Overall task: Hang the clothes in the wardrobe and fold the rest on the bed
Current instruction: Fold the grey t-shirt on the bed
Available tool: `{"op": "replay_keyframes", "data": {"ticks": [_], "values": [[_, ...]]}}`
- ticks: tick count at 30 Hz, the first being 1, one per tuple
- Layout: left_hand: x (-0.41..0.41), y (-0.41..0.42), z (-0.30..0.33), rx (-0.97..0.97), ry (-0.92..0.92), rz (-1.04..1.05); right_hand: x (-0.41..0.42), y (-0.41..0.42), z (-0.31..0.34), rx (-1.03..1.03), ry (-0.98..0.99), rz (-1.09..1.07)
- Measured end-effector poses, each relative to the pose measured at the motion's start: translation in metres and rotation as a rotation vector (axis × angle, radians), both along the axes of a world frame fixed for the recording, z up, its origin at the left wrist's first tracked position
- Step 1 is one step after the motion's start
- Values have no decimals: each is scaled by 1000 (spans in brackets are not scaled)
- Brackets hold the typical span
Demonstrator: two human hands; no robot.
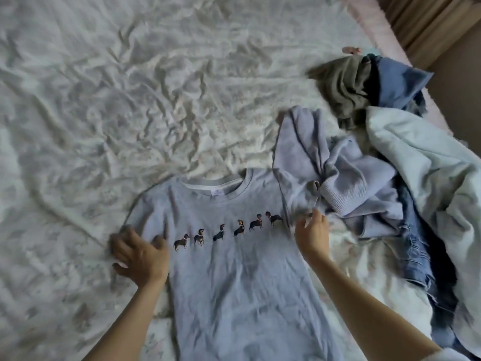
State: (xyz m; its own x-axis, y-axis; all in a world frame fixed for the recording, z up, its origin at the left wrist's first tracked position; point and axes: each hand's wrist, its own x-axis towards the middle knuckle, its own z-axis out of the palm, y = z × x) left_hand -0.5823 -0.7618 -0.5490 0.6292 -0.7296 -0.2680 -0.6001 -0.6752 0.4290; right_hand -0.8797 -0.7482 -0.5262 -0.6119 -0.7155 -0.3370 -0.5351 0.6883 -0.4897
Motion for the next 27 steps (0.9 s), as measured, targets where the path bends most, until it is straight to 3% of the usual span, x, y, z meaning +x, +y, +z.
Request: {"op": "replay_keyframes", "data": {"ticks": [6, 9, 11, 15, 17, 19, 24, 27], "values": [[22, -7, -11, -170, 112, 306, -6, -21, -20, 21, -143, -377], [25, -10, -9, -210, 233, 425, -4, -29, -21, 8, -194, -456], [23, -10, -2, -191, 246, 396, -5, -34, -15, -49, -174, -474], [5, -9, 21, -208, -18, 98, -13, -34, 4, -257, -69, -427], [-10, -9, 30, -202, -195, -123, -10, -30, 12, -342, -21, -281], [-28, -13, 34, -201, -260, -375, -2, -27, 14, -366, -20, -132], [-92, -41, 23, -57, 100, -1068, 6, -23, 3, -236, -15, 74], [-127, -63, 14, 125, 409, -1089, -5, -17, -7, -208, -71, 93]]}}
